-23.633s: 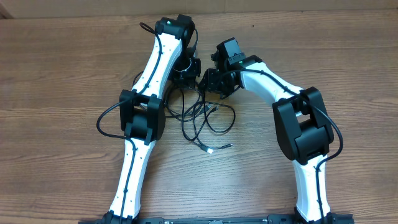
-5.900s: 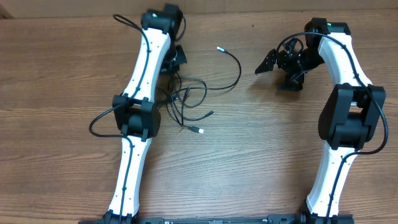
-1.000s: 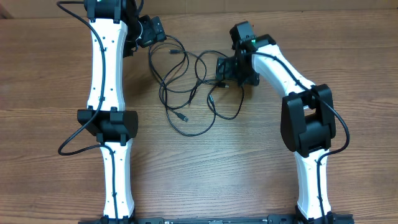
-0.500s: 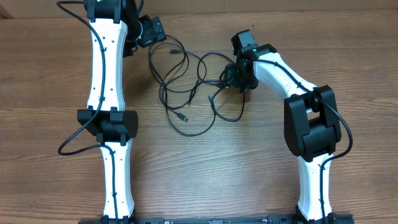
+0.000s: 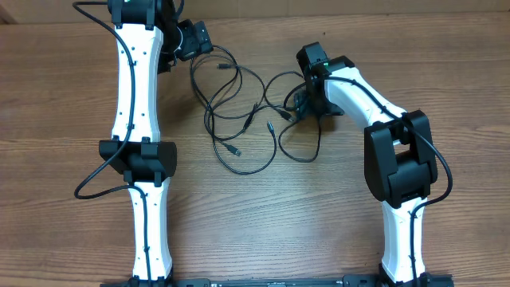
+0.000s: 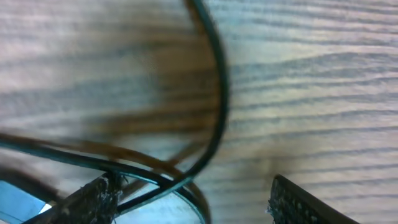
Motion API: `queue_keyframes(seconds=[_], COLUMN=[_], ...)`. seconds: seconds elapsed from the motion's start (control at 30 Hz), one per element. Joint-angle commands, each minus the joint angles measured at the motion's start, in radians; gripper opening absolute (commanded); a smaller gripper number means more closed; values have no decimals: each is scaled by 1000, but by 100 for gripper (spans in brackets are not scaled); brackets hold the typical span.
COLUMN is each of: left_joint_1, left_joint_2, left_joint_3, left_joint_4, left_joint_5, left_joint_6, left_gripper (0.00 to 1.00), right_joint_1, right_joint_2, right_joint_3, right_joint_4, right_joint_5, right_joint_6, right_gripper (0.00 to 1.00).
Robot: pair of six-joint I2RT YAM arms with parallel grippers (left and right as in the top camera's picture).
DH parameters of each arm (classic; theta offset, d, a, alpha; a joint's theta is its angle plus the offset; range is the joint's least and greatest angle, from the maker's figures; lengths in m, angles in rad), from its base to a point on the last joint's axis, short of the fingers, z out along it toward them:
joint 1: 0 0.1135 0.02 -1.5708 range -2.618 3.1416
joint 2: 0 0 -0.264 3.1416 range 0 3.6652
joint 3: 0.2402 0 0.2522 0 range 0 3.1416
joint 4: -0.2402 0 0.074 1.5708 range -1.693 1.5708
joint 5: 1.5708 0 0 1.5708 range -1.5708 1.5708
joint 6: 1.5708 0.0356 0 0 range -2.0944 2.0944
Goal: Untangle cables
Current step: 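Lower the right gripper onto the pile and grasp a cable strand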
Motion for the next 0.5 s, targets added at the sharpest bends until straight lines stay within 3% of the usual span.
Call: queue_keyframes(seconds=[0.0, 0.13, 0.23, 0.33, 0.37, 0.47], left_joint_1=[-2, -2, -2, -2, -2, -2], left_joint_2=[-45, -45, -45, -45, -45, -45], left_joint_3=[14, 14, 14, 14, 14, 14], left_joint_4=[-2, -2, -2, -2, -2, -2], left_joint_5=[-7, -7, -7, -7, -7, -7], left_joint_6=[19, 19, 19, 19, 19, 19], left_gripper=[100, 100, 100, 99, 100, 100], right_joint_1=[-7, -7, -7, -7, -7, -7], right_joint_2=[48, 48, 48, 48, 48, 48], right_joint_3=[14, 46, 44, 43, 37, 28], right_joint_4=[-79, -89, -83, -84, -77, -72], right_joint_5=[60, 50, 18, -44, -77, -82], right_joint_6=[-145, -145, -145, -145, -144, -144], right_gripper=[75, 73, 92, 95, 95, 77])
